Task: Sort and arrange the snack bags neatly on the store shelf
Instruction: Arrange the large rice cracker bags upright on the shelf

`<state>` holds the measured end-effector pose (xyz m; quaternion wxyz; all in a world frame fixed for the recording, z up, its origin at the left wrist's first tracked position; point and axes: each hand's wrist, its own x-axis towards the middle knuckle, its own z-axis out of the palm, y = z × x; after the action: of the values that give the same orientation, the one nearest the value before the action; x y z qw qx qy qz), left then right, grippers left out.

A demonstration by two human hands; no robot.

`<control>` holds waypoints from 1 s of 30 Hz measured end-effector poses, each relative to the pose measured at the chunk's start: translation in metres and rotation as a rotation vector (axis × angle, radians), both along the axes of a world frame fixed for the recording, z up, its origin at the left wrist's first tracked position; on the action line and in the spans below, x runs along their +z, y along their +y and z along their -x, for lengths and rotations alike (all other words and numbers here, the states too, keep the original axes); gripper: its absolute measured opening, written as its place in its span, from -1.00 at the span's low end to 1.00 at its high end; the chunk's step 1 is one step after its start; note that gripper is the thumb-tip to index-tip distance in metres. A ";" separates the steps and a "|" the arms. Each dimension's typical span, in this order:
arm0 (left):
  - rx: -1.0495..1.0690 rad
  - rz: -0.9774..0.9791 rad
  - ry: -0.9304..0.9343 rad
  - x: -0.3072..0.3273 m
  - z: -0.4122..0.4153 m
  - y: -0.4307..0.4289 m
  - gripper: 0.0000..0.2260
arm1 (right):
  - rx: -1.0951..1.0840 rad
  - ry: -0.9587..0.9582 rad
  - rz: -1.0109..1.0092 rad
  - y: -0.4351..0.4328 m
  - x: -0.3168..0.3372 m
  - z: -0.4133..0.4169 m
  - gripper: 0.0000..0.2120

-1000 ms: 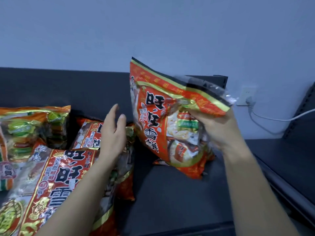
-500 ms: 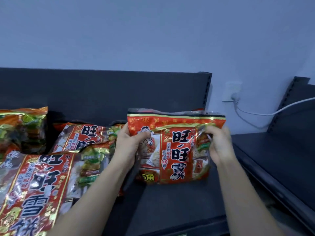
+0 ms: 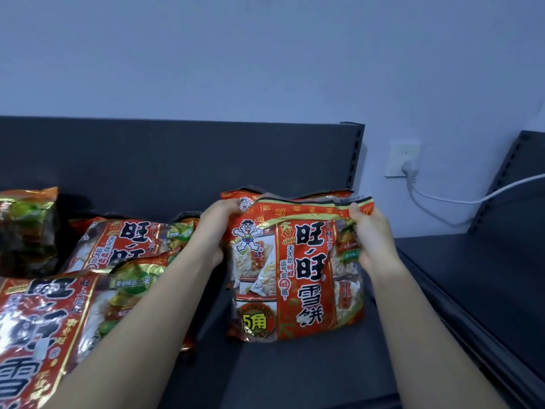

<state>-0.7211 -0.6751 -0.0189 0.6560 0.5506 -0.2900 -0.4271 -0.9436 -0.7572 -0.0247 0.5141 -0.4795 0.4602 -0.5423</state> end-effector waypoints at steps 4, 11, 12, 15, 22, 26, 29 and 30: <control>0.163 -0.038 -0.015 -0.001 -0.013 -0.020 -0.58 | 0.006 0.058 0.026 -0.010 -0.008 -0.001 -0.83; 0.336 0.005 -0.190 0.006 -0.023 -0.044 -0.88 | -0.042 0.041 0.114 -0.015 -0.018 -0.008 -0.87; 0.372 0.023 -0.200 0.006 -0.024 -0.044 -0.88 | -0.057 0.035 0.134 -0.015 -0.019 -0.010 -0.86; 0.393 0.018 -0.266 0.000 -0.030 -0.045 -0.88 | -0.083 0.020 0.158 -0.016 -0.020 -0.019 -0.86; 0.414 0.083 -0.278 -0.015 -0.010 0.005 -0.54 | -0.101 -0.076 0.151 -0.012 -0.017 -0.035 -0.89; -0.026 0.002 -0.217 -0.021 -0.006 0.028 -0.52 | -0.105 -0.138 0.174 -0.009 -0.007 -0.042 -0.89; 0.024 0.076 -0.249 -0.028 -0.014 0.024 -0.63 | -0.064 -0.142 0.157 -0.005 -0.005 -0.040 -0.85; 0.052 0.114 -0.261 -0.030 -0.012 0.023 -0.65 | -0.027 -0.118 0.155 -0.003 -0.008 -0.037 -0.79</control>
<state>-0.7088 -0.6520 -0.0484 0.6538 0.5704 -0.3825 -0.3176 -0.9071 -0.7604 -0.0330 0.4944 -0.4788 0.3919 -0.6105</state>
